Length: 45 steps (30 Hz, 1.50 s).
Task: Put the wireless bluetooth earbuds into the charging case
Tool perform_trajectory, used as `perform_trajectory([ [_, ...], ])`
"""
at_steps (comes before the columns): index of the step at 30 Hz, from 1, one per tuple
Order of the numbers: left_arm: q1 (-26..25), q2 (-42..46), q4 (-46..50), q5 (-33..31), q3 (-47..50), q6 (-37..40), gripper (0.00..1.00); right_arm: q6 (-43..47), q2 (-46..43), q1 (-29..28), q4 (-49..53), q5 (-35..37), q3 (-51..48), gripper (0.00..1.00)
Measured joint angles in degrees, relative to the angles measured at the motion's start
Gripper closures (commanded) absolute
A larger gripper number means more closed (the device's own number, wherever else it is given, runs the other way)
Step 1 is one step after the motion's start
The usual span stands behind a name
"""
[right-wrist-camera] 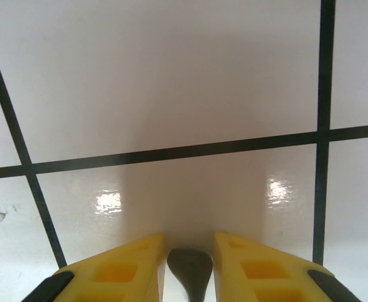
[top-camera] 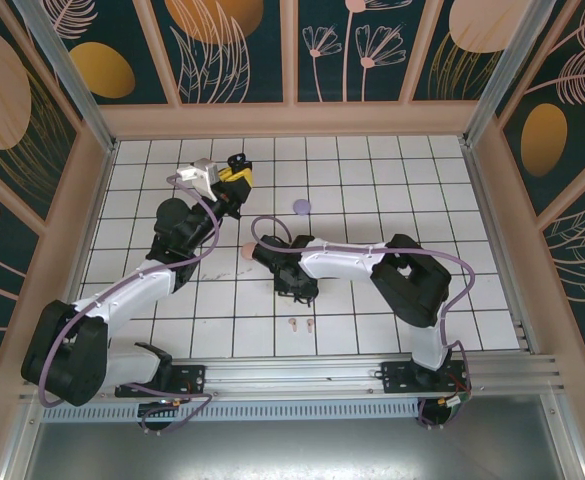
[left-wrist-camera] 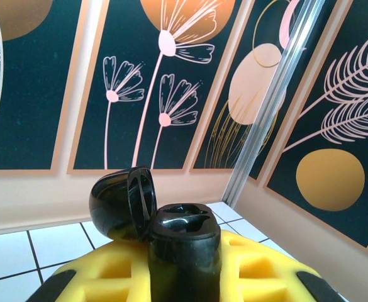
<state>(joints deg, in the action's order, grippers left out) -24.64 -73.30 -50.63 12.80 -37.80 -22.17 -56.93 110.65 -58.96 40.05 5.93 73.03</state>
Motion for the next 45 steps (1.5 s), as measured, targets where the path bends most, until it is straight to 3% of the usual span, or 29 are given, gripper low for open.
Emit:
perform_trajectory([
  [22,0.0,1.11,0.5,-0.02,0.0,0.0,1.0,3.06,-3.87,1.22,-2.14,1.51,0.28,0.82],
  [33,0.0,3.19,0.7,0.0,1.22,0.28,1.0,11.3,-11.45,12.52,-5.66,2.23,3.74,0.83],
  [45,0.0,3.15,-5.01,4.26,4.85,6.78,1.0,21.4,-17.16,25.88,-7.87,0.83,5.11,0.83],
])
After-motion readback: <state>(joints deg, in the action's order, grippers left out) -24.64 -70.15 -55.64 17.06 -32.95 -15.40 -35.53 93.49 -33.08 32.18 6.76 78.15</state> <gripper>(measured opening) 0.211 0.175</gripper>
